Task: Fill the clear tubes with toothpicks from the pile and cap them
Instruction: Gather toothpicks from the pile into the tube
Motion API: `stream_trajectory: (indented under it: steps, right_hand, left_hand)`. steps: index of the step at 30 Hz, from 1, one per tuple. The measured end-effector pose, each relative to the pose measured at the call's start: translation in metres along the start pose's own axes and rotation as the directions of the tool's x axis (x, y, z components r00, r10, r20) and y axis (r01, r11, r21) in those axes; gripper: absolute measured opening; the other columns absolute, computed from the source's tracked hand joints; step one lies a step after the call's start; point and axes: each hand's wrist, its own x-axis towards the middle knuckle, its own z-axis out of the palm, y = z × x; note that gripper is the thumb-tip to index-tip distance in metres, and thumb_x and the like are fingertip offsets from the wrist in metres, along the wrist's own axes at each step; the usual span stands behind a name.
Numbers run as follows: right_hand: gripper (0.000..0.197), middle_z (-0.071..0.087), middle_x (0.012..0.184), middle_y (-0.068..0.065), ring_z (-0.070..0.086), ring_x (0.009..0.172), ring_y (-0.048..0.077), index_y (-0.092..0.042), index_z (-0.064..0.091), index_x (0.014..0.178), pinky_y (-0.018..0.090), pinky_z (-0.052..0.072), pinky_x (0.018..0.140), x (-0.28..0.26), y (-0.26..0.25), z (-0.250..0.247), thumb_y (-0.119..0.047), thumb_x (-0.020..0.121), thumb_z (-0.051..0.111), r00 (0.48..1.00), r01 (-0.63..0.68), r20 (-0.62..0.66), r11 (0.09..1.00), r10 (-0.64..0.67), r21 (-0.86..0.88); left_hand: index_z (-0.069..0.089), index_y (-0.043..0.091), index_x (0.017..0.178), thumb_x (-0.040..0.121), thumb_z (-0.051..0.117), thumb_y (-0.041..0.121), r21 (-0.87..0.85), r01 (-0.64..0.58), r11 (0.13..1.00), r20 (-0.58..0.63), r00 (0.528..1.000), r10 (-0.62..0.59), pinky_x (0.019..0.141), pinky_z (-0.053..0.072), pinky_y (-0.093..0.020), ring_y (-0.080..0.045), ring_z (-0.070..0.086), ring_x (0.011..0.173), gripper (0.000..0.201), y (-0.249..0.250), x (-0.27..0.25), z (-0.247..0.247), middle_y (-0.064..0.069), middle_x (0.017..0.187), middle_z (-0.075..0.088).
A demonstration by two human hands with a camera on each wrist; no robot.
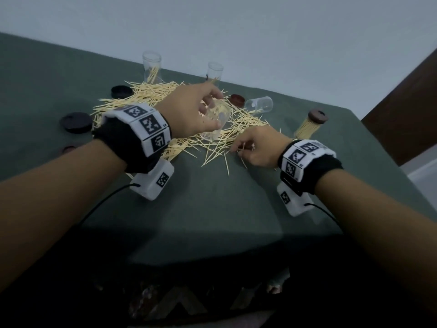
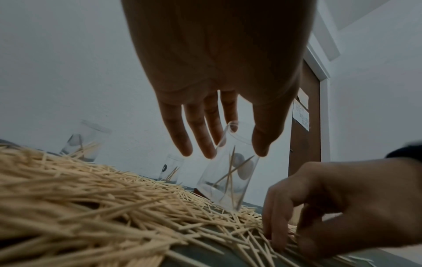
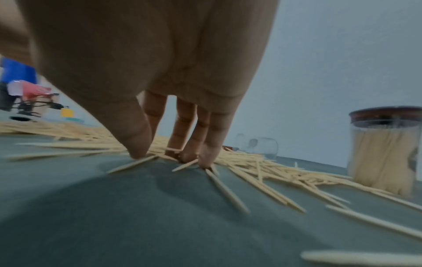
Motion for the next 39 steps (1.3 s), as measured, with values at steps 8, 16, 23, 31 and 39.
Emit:
stream_trajectory:
  steps: [8,16,23,31,39]
  right_hand:
    - [0.034,0.06,0.126,0.002,0.056,0.116,0.024,-0.03,0.059,0.126,0.028,0.041,0.09,-0.002,0.051,-0.023,-0.04,0.095,0.052,0.907,-0.418,-0.101,0.902,0.409,-0.104]
    - [0.039,0.059,0.13,0.008,0.056,0.115,0.028,-0.02,0.057,0.128,0.033,0.042,0.093,0.01,0.047,-0.01,-0.038,0.098,0.041,0.865,-0.5,-0.003,0.861,0.502,-0.093]
    - [0.03,0.059,0.129,-0.003,0.055,0.116,0.018,-0.034,0.058,0.126,0.028,0.039,0.097,0.017,0.02,-0.01,-0.035,0.098,0.047,0.952,-0.306,0.019,0.948,0.305,0.092]
    - [0.097,0.046,0.145,-0.002,0.048,0.129,0.025,-0.039,0.034,0.143,0.036,0.039,0.103,-0.028,0.029,-0.034,-0.059,0.061,0.082,0.881,-0.386,0.183,0.886,0.437,-0.257]
    - [0.049,0.062,0.101,0.0,0.057,0.083,0.02,-0.019,0.06,0.119,0.025,0.044,0.063,-0.036,0.036,-0.029,-0.024,0.074,0.082,0.814,-0.411,0.223,0.802,0.537,-0.433]
  left_hand:
    - [0.051,0.026,0.131,0.08,0.077,0.035,0.004,0.003,1.0,0.017,1.0,-0.003,0.067,0.039,-0.013,-0.008,0.06,0.096,0.058,0.001,0.001,0.004,0.009,0.111,0.059]
    - [0.052,0.027,0.131,0.078,0.078,0.034,0.007,-0.011,1.0,0.035,0.999,0.011,0.066,0.039,-0.012,-0.009,0.061,0.097,0.06,0.001,0.002,0.01,0.009,0.111,0.06]
    - [0.053,0.027,0.131,0.079,0.078,0.035,0.001,-0.013,1.0,0.021,1.0,0.013,0.07,0.043,-0.019,-0.009,0.061,0.097,0.058,0.0,-0.001,0.005,0.009,0.11,0.06]
    - [0.051,0.026,0.131,0.079,0.078,0.034,0.004,-0.016,1.0,0.02,1.0,0.015,0.068,0.039,-0.012,-0.008,0.061,0.096,0.059,0.005,0.0,0.003,0.009,0.112,0.06]
    - [0.05,0.027,0.132,0.079,0.078,0.036,0.023,-0.015,1.0,0.029,0.999,0.014,0.073,0.041,-0.018,-0.009,0.061,0.098,0.061,0.007,0.001,0.003,0.009,0.112,0.06]
